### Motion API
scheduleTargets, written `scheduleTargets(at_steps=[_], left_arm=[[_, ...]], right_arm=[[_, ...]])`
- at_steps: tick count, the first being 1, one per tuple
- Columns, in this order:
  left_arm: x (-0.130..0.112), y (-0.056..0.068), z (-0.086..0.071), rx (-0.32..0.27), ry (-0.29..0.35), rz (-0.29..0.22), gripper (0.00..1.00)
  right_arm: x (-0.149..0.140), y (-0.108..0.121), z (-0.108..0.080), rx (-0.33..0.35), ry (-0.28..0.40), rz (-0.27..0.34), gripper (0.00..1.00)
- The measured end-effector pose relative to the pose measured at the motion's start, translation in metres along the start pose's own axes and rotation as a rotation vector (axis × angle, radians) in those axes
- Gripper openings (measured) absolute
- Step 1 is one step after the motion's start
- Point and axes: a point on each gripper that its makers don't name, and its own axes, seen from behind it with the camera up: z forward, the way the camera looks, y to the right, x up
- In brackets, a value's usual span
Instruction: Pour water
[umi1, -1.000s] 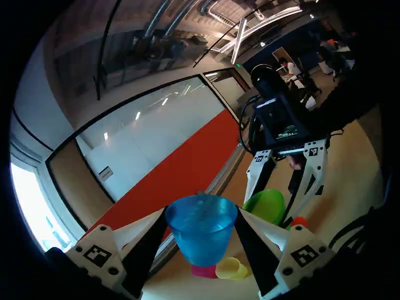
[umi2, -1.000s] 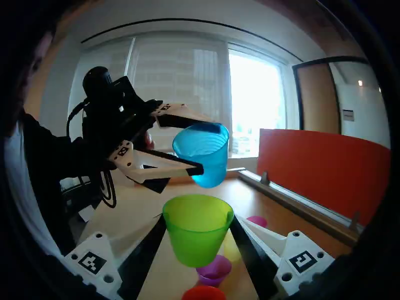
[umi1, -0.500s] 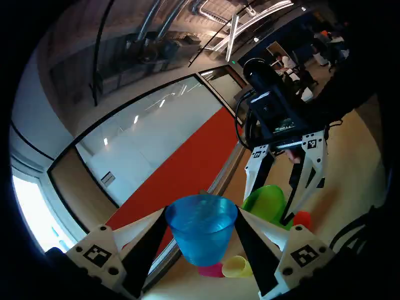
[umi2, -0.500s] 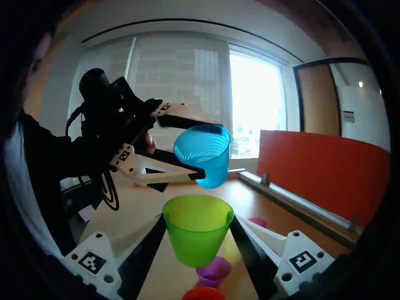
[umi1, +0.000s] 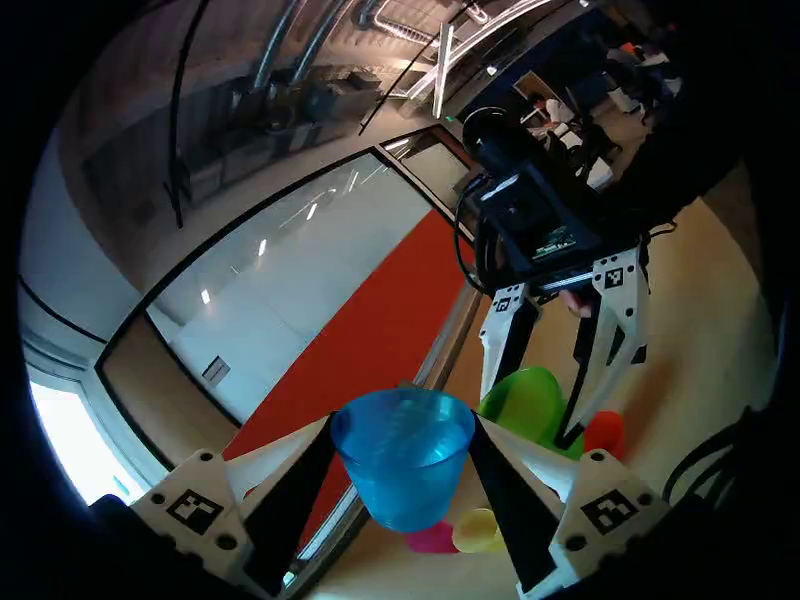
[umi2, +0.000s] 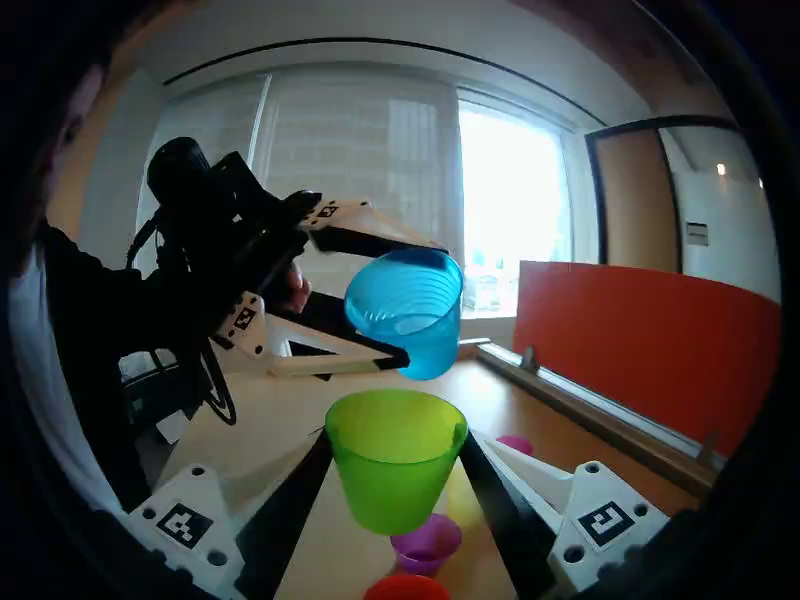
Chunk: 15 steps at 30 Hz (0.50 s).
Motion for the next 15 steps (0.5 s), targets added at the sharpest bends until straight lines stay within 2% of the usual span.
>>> scheduleTargets(at_steps=[15], left_arm=[[0.0037, 0.0025, 0.0093, -0.015, -0.003, 0.087, 0.89]], right_arm=[[-0.0014, -0.0003, 0.0005, 0.0, -0.005, 0.001, 0.91]])
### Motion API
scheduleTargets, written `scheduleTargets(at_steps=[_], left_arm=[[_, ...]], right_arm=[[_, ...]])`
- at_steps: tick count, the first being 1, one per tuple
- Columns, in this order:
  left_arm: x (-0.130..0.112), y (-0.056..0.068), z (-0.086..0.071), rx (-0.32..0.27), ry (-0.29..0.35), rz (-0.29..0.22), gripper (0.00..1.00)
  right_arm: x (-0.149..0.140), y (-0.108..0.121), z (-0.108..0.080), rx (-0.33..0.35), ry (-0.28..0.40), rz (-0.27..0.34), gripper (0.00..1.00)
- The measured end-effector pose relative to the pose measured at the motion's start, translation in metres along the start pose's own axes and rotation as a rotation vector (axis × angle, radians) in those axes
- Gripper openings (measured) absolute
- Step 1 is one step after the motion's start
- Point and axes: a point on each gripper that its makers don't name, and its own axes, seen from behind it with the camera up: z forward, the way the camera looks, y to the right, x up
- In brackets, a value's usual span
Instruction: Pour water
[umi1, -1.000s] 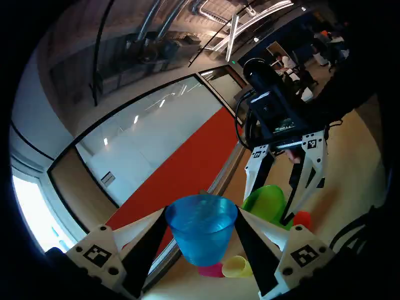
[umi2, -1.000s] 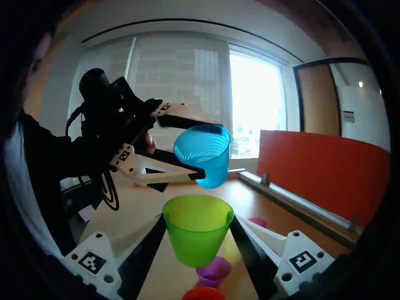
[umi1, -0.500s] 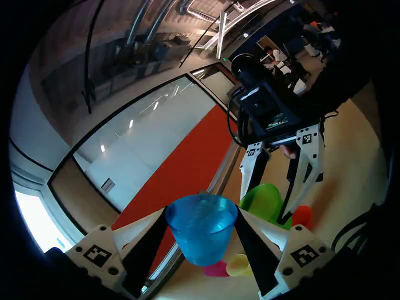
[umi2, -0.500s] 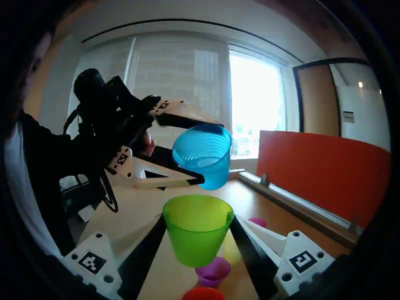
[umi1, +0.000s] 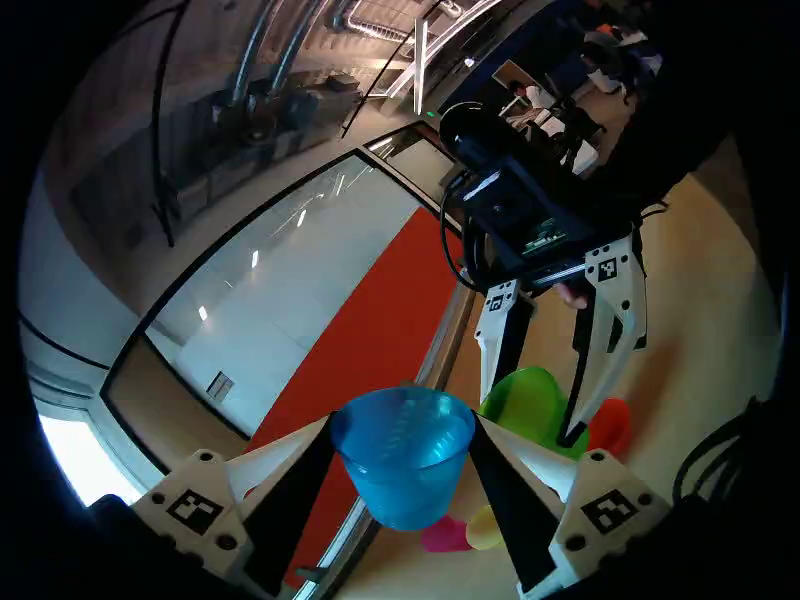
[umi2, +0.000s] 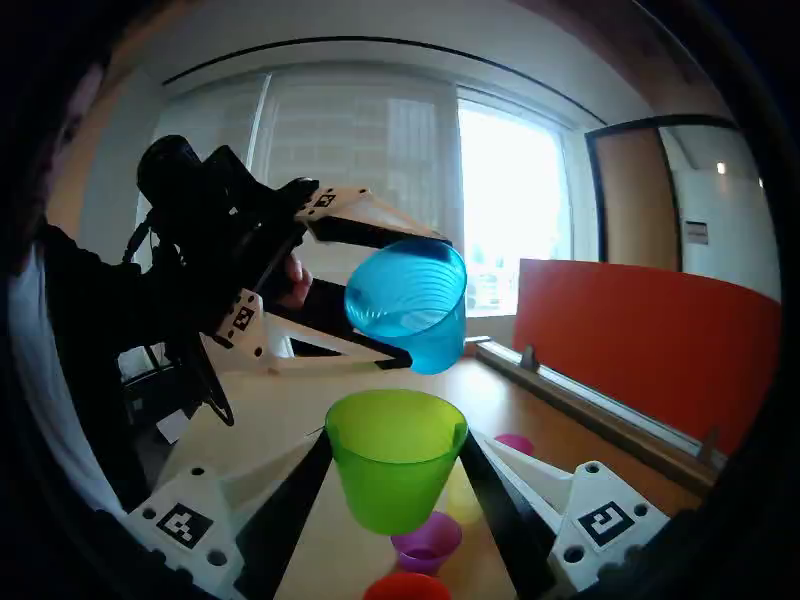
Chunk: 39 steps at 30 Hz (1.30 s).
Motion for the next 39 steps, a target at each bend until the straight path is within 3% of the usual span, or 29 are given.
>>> scheduleTargets(at_steps=[17, 39], left_arm=[[0.004, 0.0052, 0.0054, -0.008, -0.002, 0.084, 0.89], [0.0089, 0.0013, 0.0057, 0.005, 0.002, 0.167, 0.89]], right_arm=[[-0.0014, -0.0005, 0.0019, 0.005, -0.006, -0.005, 0.92], [-0.0022, -0.0031, 0.0021, 0.01, -0.011, -0.011, 0.92]])
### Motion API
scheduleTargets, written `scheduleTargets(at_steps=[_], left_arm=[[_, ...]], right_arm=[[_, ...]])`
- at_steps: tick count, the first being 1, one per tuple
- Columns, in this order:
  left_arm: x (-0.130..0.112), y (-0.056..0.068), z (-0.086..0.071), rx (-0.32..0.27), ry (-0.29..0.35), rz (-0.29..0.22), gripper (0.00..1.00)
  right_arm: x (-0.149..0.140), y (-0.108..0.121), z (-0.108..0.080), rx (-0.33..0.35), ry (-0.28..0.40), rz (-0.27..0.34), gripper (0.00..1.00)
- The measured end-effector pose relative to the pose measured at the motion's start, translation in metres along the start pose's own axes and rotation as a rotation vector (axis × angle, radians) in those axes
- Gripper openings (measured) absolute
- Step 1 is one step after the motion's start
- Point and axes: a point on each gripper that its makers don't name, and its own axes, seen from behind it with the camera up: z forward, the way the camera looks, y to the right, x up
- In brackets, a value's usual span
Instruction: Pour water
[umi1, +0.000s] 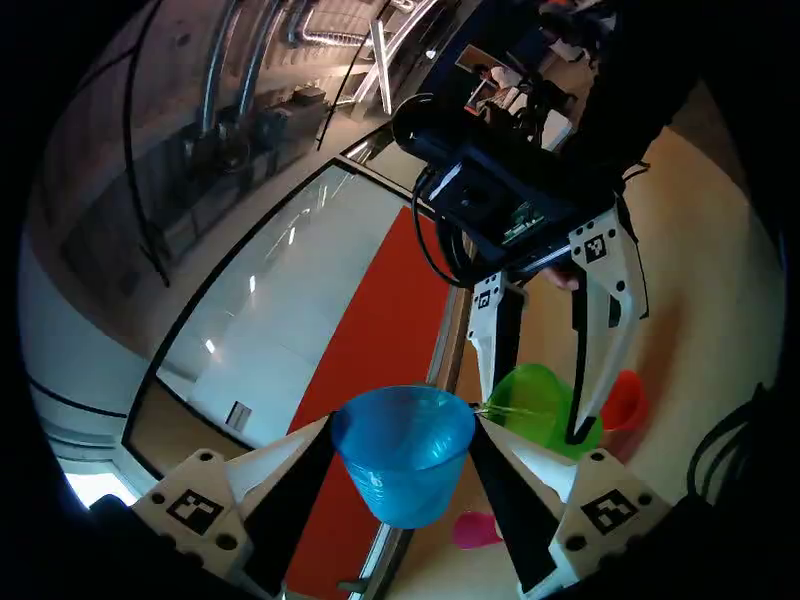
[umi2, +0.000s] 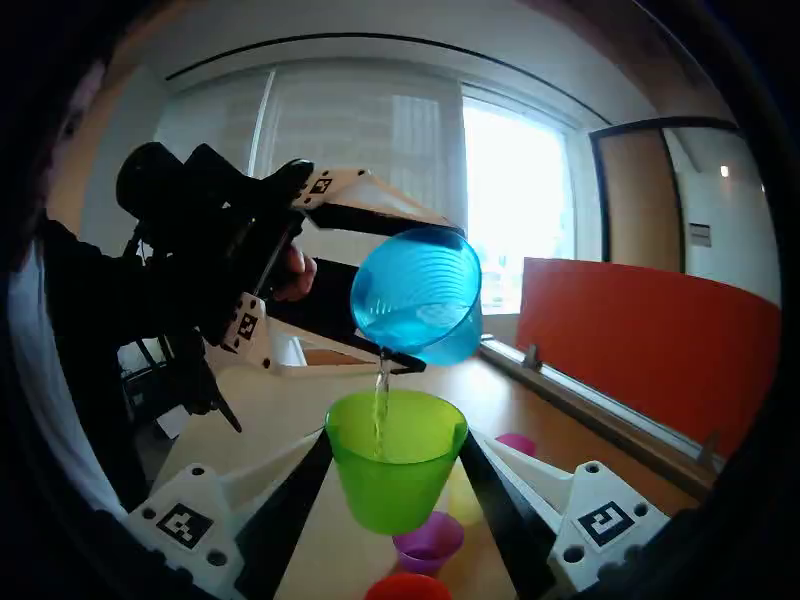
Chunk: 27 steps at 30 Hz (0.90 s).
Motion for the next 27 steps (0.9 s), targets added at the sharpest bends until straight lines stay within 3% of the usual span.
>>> scheduleTargets(at_steps=[27], left_arm=[[-0.0002, -0.001, 0.0012, 0.006, 0.006, 0.045, 0.89]], right_arm=[[-0.0003, -0.0013, -0.0013, 0.0, 0.001, -0.007, 0.91]])
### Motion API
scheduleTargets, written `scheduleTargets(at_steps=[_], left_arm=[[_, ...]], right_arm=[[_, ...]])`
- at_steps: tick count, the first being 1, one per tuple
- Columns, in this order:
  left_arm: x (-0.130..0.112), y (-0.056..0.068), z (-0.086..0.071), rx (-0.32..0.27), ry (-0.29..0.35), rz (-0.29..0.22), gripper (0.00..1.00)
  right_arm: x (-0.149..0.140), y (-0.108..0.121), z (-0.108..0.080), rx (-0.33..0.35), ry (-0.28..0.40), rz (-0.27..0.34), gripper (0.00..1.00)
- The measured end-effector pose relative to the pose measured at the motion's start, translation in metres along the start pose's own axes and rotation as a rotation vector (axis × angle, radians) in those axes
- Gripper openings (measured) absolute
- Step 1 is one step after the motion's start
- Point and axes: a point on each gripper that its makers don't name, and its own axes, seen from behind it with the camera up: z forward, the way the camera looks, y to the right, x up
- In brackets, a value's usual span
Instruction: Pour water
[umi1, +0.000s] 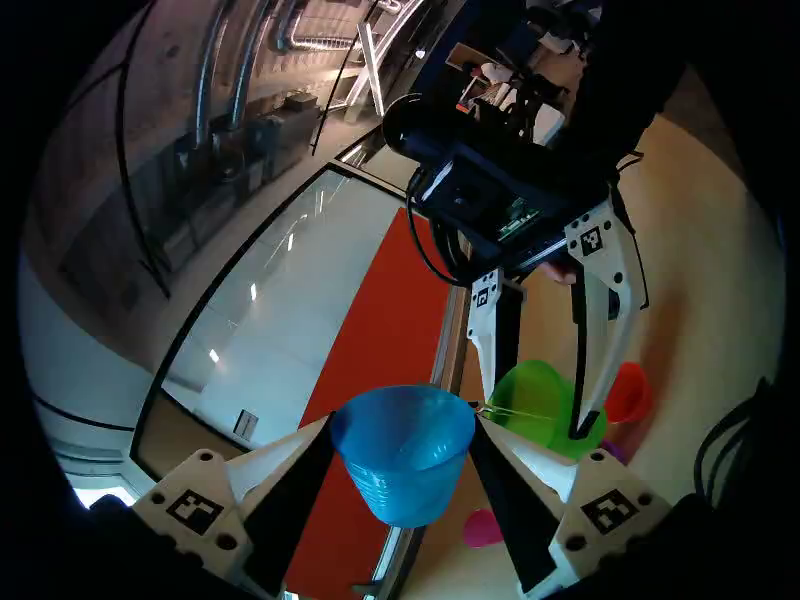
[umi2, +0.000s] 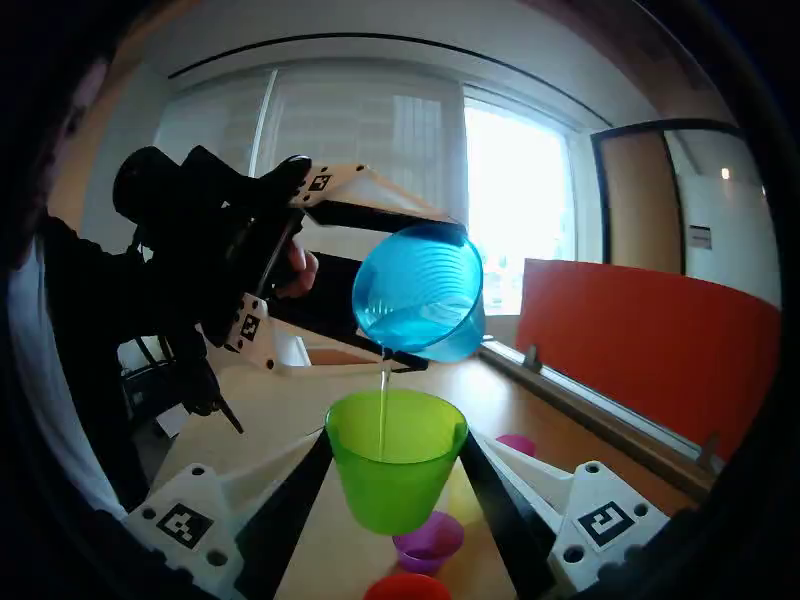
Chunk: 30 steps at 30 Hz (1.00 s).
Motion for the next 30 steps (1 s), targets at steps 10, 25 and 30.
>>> scheduleTargets(at_steps=[10, 25, 30], left_arm=[[0.0002, -0.0022, -0.0002, 0.003, -0.001, 0.018, 0.89], [0.0011, -0.0036, -0.0015, 0.011, -0.008, 0.039, 0.89], [0.0011, -0.0039, -0.0019, 0.014, -0.013, 0.047, 0.89]], right_arm=[[0.0003, -0.001, -0.0002, 0.002, 0.002, 0.0, 0.92], [0.0016, -0.0013, -0.0018, 0.001, 0.003, -0.004, 0.92], [0.0011, -0.0014, -0.0024, 0.001, 0.001, -0.006, 0.92]])
